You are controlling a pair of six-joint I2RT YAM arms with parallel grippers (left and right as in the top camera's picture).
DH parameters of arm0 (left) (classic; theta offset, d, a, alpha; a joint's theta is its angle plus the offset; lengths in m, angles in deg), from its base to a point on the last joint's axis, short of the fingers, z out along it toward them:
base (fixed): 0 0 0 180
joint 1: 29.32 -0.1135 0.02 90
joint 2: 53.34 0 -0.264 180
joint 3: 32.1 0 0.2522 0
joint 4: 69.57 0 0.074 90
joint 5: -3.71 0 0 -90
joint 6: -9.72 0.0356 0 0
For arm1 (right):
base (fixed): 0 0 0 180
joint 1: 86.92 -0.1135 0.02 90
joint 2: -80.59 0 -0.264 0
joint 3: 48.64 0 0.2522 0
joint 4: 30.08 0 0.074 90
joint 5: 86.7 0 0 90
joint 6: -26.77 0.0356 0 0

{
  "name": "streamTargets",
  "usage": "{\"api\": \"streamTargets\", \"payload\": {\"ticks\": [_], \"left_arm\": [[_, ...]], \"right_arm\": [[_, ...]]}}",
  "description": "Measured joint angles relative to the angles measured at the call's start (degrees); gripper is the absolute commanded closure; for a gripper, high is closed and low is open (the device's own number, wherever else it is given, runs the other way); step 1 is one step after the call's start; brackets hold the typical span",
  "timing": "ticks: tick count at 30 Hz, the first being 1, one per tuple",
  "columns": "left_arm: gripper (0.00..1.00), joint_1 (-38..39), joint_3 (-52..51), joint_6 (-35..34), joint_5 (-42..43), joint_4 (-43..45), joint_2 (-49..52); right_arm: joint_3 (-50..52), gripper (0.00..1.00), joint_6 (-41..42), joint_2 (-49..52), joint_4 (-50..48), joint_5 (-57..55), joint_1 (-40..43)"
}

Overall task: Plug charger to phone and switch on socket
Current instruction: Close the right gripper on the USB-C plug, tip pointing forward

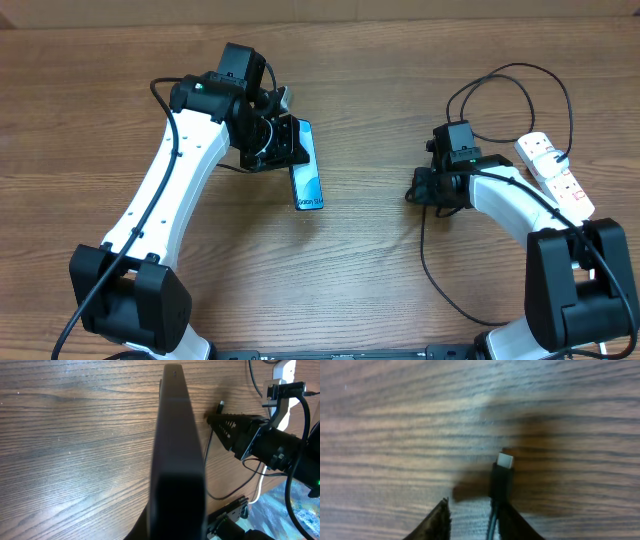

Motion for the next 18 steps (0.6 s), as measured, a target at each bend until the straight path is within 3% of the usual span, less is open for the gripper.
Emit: {"api": "streamTargets", "payload": {"ticks": [2,4,13,15,18], "left_arm": [[0.96,0.0,0.0,0.0,0.0,0.0,0.0],[0.96,0.0,0.0,0.0,0.0,-0.1,0.0],[0.96,0.0,0.0,0.0,0.0,-0.1,0.0],[0.96,0.0,0.0,0.0,0.0,-0.1,0.0],[0.96,0.0,0.0,0.0,0.0,-0.1,0.0]], "right_arm": [[0.0,0.10,0.9,0.0,-0.2,-0.2,0.0],[0.0,0.00,1.2,0.0,-0.2,-0.2,0.0],[0.2,0.00,4.2,0.0,-1.8,-2.5,-0.1],[0.4,0.08,4.8,0.1,-3.1,-3.1,-0.1],[0.4,0.36,5.2,0.7,-4.0,-3.3,-0.1]]}}
